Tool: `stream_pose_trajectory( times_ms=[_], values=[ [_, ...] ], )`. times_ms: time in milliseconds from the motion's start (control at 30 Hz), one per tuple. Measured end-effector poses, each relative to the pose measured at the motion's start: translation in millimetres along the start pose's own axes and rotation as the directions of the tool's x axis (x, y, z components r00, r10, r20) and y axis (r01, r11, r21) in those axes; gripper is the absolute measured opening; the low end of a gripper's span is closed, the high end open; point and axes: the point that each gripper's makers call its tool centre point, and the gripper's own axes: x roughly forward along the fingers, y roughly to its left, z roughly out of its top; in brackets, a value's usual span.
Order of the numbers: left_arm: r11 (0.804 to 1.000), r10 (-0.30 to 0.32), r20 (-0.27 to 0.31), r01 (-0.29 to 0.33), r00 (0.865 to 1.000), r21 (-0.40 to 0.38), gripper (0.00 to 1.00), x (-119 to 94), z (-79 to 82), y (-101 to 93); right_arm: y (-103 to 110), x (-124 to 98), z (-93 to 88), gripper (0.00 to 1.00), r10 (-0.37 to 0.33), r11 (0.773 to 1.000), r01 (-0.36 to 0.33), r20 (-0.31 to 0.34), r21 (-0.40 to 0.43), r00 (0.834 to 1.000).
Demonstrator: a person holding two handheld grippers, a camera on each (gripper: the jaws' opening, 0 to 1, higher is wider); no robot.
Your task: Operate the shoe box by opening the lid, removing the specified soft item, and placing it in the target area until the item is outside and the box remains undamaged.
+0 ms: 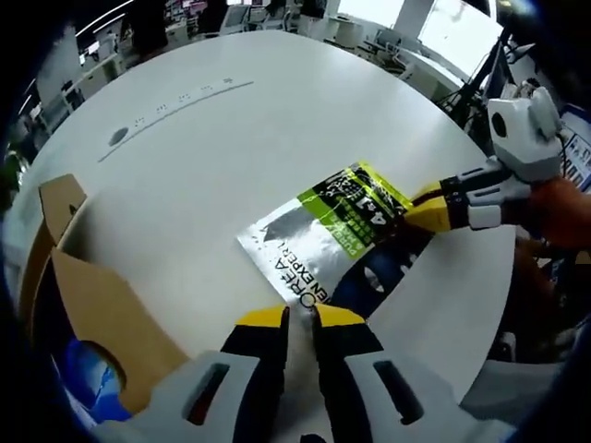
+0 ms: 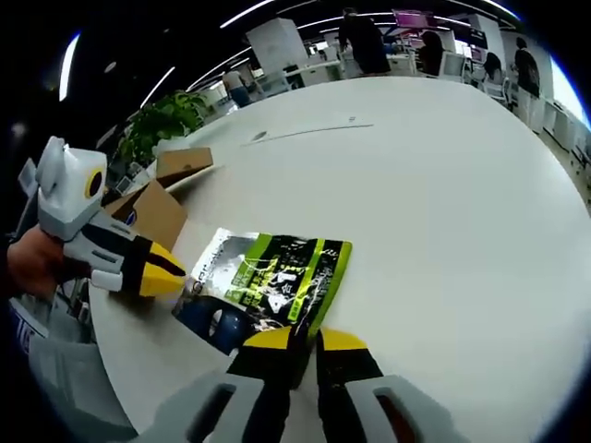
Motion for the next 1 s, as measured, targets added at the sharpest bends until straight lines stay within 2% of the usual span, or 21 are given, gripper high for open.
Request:
stream_pose_trajectory(
  times_ms=[167,233,400,500,567,633,700,767,1000],
  values=[
    [1.000,-0.008,0.020,0.008,1.000,0.017,0.14,-8.0,0.3,-3.3,-0.9,-4.8,0.3,0.10,-0.016,1.000,0.016,0.003,0.004,1.000],
    [1.000,-0.012,0.032,0.012,0.999,0.012,0.14,-6.7,3.0,1.5,-1.2,-9.5,1.0,0.11,-0.029,1.000,0.029,0.008,0.001,1.000],
    [0.999,-0.034,0.090,0.035,0.995,-0.009,0.16,-20.2,9.7,0.8,-2.0,-22.8,-2.3,0.13,-0.070,0.998,0.070,0.025,0.003,0.997],
    [0.999,-0.049,0.121,0.050,0.991,-0.002,0.16,-27.9,12.0,-2.5,0.1,-29.5,-4.8,0.14,-0.082,0.997,0.082,0.031,0.005,0.996],
    [0.998,-0.064,0.172,0.065,0.983,0.002,0.17,-37.5,17.2,-5.9,2.5,-35.4,-4.3,0.14,-0.087,0.996,0.087,0.044,-0.001,0.995],
    [0.998,-0.068,0.190,0.067,0.979,0.014,0.17,-43.8,17.6,-6.7,3.6,-40.9,-3.2,0.14,-0.093,0.996,0.094,0.057,-0.002,0.994],
    [0.998,-0.069,0.198,0.067,0.978,0.021,0.18,-51.4,15.0,-9.3,4.9,-45.5,-1.9,0.14,-0.097,0.995,0.097,0.069,0.006,0.993],
    [0.997,-0.071,0.204,0.069,0.976,0.018,0.18,-50.1,17.0,-4.6,6.2,-48.6,-0.9,0.14,-0.102,0.995,0.101,0.076,0.009,0.992],
    [0.997,-0.072,0.245,0.071,0.967,0.014,0.19,-76.3,15.7,2.1,15.3,-59.7,6.3,0.15,-0.113,0.994,0.113,0.105,0.008,0.988]
  ],
)
